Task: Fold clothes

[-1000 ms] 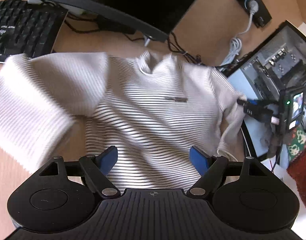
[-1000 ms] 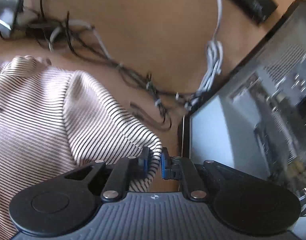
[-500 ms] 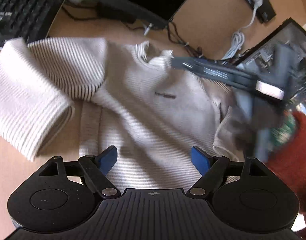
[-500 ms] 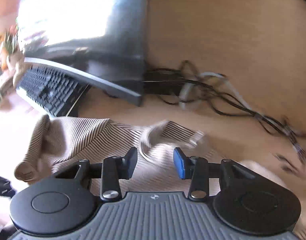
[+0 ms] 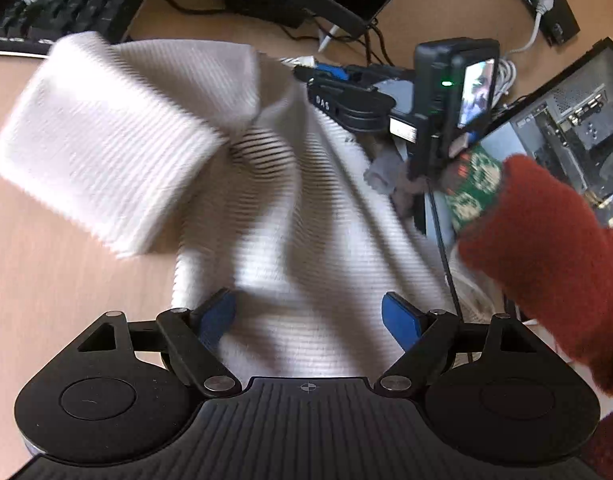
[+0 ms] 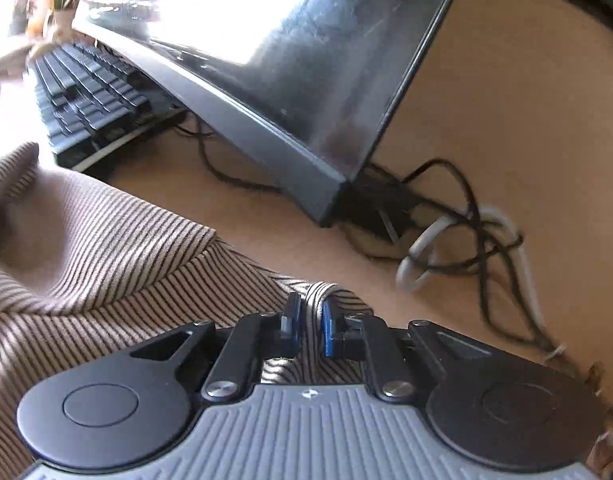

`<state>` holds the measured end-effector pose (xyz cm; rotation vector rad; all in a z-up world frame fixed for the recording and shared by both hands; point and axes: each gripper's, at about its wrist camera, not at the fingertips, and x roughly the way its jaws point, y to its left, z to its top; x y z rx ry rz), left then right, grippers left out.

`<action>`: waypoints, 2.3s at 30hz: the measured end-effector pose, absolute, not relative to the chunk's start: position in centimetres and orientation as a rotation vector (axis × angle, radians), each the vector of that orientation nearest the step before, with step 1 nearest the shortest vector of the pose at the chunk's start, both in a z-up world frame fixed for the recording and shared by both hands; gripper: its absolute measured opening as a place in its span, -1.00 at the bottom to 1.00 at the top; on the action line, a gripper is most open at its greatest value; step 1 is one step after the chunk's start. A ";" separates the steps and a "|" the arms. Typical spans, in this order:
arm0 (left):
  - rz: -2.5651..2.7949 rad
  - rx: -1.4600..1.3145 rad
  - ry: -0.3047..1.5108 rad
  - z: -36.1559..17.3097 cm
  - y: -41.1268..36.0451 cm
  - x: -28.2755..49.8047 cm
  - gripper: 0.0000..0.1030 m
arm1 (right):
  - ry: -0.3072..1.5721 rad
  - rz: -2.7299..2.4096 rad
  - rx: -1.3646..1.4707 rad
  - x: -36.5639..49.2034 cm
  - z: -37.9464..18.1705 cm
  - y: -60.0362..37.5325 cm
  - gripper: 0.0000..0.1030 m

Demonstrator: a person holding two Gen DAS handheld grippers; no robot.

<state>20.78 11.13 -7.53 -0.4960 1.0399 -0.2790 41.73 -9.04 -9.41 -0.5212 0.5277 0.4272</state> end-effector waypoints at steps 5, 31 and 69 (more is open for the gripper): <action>-0.260 -0.498 1.059 -7.2 11.8 20.3 0.63 | 0.549 0.376 -0.485 39.6 -8.4 -9.8 -0.76; -0.576 -0.306 1.060 -8.4 8.6 23.5 0.78 | 0.788 -0.013 -0.260 17.6 -7.7 -19.5 -0.11; 0.504 0.014 0.648 0.3 30.4 25.8 0.79 | 0.762 -0.030 -0.216 17.9 -8.3 -19.5 0.27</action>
